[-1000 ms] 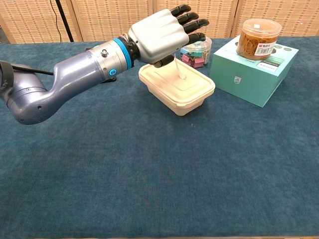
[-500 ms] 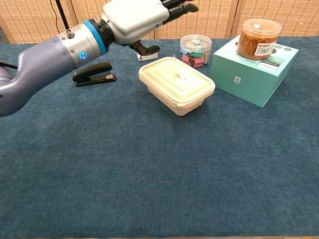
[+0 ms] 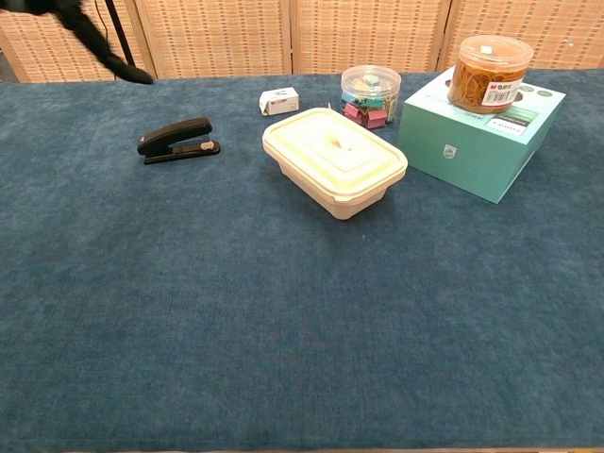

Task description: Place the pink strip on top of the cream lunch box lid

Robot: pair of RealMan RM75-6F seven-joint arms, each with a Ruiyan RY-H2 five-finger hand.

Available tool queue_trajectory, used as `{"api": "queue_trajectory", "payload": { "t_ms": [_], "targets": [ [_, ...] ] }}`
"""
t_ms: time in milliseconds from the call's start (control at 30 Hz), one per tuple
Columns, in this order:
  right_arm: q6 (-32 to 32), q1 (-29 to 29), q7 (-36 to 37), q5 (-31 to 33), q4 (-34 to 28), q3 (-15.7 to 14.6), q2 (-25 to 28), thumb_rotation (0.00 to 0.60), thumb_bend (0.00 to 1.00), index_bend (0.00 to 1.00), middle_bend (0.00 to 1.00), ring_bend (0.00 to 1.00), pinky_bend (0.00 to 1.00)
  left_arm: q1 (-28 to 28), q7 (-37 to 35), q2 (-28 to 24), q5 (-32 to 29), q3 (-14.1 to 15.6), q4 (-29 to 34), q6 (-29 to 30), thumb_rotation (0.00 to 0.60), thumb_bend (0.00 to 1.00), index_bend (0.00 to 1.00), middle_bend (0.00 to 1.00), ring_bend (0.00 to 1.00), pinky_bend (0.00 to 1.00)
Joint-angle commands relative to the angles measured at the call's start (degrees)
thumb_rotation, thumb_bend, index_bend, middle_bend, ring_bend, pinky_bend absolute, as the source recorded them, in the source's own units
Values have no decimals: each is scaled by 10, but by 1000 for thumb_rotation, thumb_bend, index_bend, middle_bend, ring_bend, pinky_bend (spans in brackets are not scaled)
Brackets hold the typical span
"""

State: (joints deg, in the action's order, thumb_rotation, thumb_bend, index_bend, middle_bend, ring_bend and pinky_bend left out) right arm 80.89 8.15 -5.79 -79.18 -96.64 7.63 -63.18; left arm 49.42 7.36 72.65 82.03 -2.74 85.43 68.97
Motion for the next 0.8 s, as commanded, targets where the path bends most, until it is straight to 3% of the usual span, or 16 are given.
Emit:
{"api": "queue_trajectory", "payload": {
  "t_ms": [33, 100, 167, 333, 467, 800],
  "targets": [
    [22, 12, -27, -52, -4, -3, -10, 600, 10, 4, 83, 53, 156, -82, -13, -90, -58, 10, 100, 24, 600, 0, 0, 0, 0, 0],
    [20, 21, -37, -73, -5, -6, -12, 600, 89, 18, 178, 142, 297, -100, -12, -106, -74, 8, 119, 35, 600, 0, 0, 0, 0, 0],
    [13, 33, -52, -94, -8, -8, -13, 600, 261, 43, 255, 241, 421, -122, -16, -121, -94, 5, 138, 49, 600, 0, 0, 0, 0, 0],
    [-20, 65, -83, -120, -32, -8, -11, 600, 469, 63, 366, 387, 571, -170, -55, -151, -121, 2, 174, 65, 600, 0, 0, 0, 0, 0],
    [-69, 93, -94, -115, -51, -8, -9, 600, 552, 65, 377, 404, 583, -193, -67, -159, -123, 3, 185, 70, 600, 0, 0, 0, 0, 0],
    [-191, 175, -127, -82, -67, 1, -35, 600, 576, 57, 360, 407, 582, -236, -111, -171, -73, 3, 194, 88, 600, 0, 0, 0, 0, 0]
  ]
}}
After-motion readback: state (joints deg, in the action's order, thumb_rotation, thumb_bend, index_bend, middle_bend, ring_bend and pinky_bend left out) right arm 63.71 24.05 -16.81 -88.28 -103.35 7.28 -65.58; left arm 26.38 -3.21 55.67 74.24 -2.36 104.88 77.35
